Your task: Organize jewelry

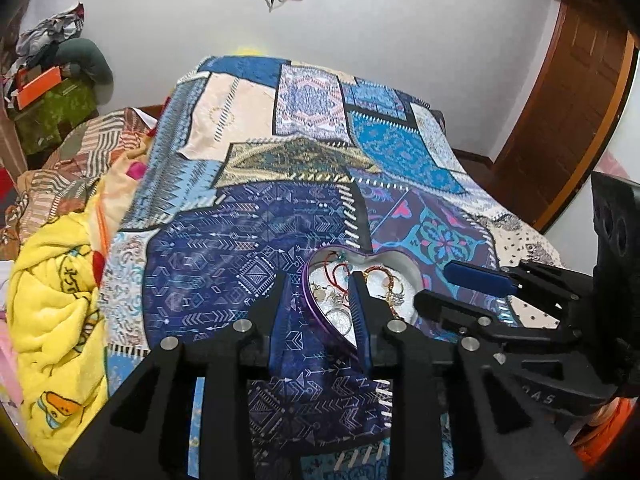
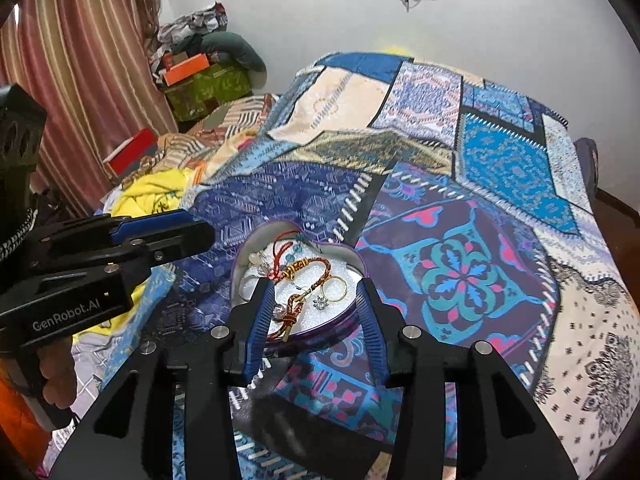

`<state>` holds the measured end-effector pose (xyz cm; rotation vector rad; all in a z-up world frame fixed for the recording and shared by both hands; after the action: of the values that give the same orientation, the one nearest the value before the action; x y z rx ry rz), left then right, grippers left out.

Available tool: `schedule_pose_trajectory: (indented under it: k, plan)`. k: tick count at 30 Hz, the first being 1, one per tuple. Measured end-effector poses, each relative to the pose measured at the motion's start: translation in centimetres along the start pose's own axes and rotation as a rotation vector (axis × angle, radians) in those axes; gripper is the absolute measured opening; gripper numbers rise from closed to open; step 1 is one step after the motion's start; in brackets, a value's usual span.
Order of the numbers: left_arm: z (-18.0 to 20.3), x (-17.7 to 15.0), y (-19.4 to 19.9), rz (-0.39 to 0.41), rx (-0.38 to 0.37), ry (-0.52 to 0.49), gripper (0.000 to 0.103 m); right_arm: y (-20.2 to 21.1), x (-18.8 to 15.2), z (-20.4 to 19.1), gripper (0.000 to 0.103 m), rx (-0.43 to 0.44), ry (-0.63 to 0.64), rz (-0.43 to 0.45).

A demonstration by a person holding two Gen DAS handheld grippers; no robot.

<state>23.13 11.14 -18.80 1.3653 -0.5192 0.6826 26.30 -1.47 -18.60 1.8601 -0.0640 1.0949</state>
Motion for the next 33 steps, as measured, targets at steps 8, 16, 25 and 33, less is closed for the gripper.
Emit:
schedule_pose_trajectory:
  k: [8,16,25,33]
  plan:
    - [1.9,1.1,6.4,0.103,-0.003,-0.026,0.029,6.8,1.8,-0.9,0.039,-0.026,0.000,0.138]
    - [5.4,2.9,17.4,0.338,0.004,-0.086,0.029,18.1,3.4,-3.7,0.039,-0.064,0.028,0.406]
    - [8.7,1.6,28.4,0.603,0.039,-0.130,0.044,28.1,2.3,-8.0,0.049,-0.094,0.055,0.670]
    - [8.8,-0.4,31.9,0.703,0.115,-0.100,0.073,29.2,1.2,-8.0,0.087,-0.152,-0.008,0.743]
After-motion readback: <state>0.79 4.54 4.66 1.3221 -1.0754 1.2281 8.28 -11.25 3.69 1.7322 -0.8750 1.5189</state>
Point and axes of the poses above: each gripper's, at about its wrist camera, not at the fingertips, and y roughly against the way its jaws point, z to its right, x to its top, the point moved 6 cm from there along -y, roughly the way its jaws point, and after that the axes turned 2 degrees about -y, right-handed, at the moved point
